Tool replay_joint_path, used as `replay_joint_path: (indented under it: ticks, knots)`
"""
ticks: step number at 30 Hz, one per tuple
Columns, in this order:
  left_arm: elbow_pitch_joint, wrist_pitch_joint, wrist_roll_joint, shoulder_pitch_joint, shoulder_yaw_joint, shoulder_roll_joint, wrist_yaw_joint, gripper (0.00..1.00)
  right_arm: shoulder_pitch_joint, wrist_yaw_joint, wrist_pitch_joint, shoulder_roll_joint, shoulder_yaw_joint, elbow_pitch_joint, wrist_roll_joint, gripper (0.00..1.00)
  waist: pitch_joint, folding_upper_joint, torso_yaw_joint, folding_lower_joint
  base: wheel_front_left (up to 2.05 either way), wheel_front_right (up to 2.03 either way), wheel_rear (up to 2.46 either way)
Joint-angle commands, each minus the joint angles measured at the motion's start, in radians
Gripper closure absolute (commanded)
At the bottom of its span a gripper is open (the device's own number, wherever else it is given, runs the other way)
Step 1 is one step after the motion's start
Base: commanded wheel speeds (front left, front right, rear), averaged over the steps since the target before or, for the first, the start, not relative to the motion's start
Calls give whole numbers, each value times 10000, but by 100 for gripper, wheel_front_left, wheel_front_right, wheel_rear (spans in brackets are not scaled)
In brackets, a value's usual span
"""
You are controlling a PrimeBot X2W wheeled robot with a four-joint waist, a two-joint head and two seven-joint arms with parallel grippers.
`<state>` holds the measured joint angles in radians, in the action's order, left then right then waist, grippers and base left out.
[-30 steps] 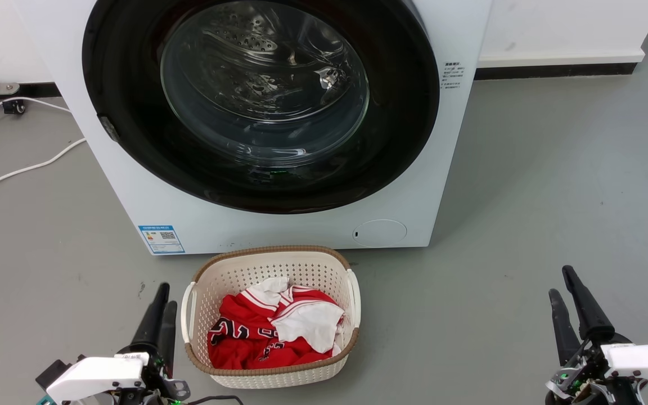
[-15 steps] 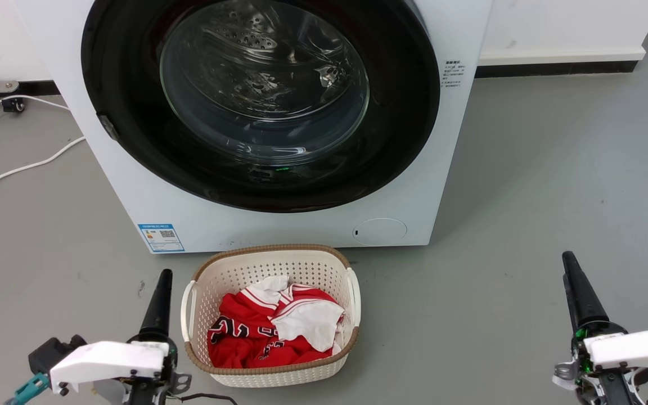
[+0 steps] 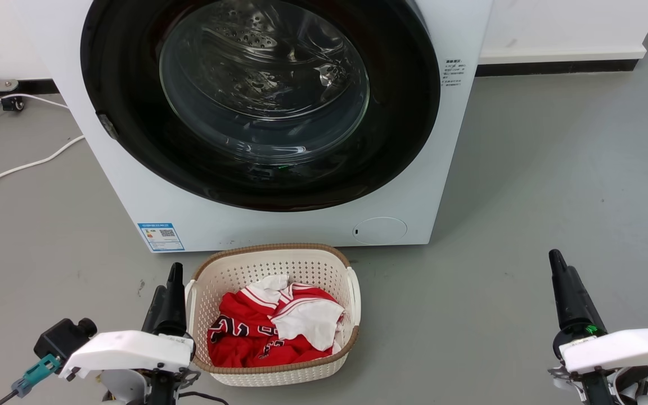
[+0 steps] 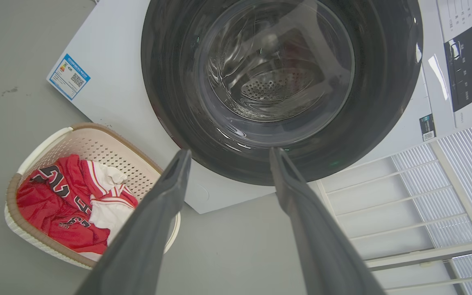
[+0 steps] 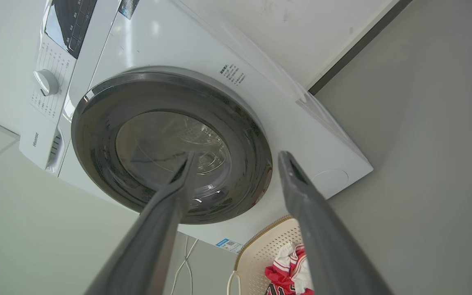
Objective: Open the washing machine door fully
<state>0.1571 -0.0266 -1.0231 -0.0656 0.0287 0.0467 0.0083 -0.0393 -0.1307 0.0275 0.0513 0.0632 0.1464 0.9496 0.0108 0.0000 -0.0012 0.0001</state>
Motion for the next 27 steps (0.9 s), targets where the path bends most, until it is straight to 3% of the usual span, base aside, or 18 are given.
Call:
replay_joint_path:
  ticks: [1,27]
  knots:
    - [-215,-86,299,-185,-50,28,37,0,-96,-2,108,21,-27,-221,-296,0,1,0,-1,0,0,0,0]
    - [-706,-944,4076,23,-586,75,617,0,170,-1,952,9,-409,-808,-4057,0,27,0,-10,0,0,0,0]
